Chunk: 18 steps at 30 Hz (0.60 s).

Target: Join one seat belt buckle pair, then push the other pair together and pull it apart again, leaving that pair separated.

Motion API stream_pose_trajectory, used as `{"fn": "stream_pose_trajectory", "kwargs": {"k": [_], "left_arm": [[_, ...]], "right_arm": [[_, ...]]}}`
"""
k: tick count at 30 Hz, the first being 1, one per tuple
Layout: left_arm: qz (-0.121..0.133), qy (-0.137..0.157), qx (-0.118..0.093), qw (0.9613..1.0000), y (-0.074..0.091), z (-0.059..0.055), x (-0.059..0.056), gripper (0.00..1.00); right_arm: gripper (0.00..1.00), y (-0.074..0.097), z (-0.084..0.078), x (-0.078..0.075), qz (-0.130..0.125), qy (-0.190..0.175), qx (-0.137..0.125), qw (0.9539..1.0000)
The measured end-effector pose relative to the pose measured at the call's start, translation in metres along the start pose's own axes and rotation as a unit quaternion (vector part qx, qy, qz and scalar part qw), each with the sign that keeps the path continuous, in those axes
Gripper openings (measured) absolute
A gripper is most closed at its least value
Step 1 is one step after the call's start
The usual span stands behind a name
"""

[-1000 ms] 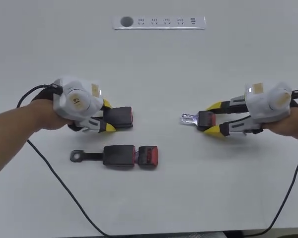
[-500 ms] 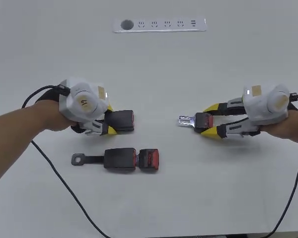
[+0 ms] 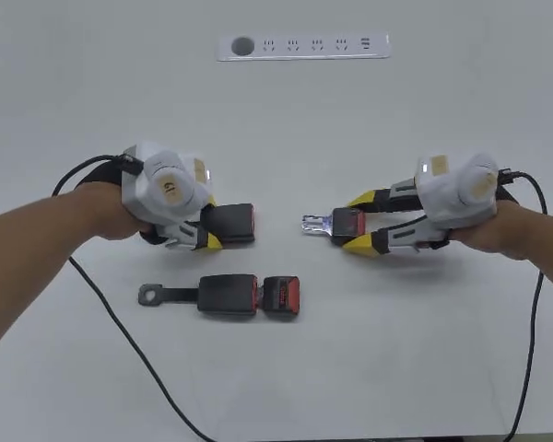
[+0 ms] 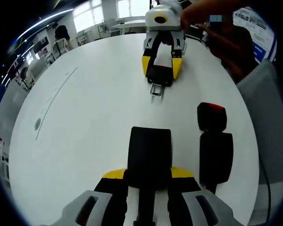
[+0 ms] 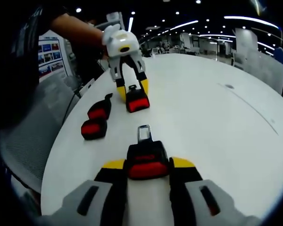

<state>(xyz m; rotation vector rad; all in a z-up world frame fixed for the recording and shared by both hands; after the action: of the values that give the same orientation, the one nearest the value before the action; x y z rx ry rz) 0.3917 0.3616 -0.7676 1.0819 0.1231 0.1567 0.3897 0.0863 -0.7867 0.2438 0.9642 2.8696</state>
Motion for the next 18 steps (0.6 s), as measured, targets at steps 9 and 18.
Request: {"fn": "stream_pose_trajectory", "kwargs": {"k": [9,18], "left_arm": [[-0.001,-0.004,0.01,0.9999,0.001,0.001,-0.001,0.34],[-0.002,-0.006,0.014,0.9999,0.002,0.001,-0.001,0.34]], "right_arm": [[0.35,-0.025,0.016,-0.004,0.014,0.004,-0.017,0.9998],[0.35,-0.05,0.03,-0.001,0.027,0.012,-0.027,0.9992]]}}
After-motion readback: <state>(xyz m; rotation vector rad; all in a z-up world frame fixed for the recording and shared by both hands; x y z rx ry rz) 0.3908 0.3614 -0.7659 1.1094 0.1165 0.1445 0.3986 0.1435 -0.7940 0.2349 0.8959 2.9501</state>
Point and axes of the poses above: the centre of the closed fingertips' face, and the gripper's own axes: y roughly backward along the fingers, x roughly to its left, z roughly out of its top, the point moved 10 cm from there along y, roughly backward along the fingers, and after that the axes turned 3 degrees about y, right-handed, at the moved point
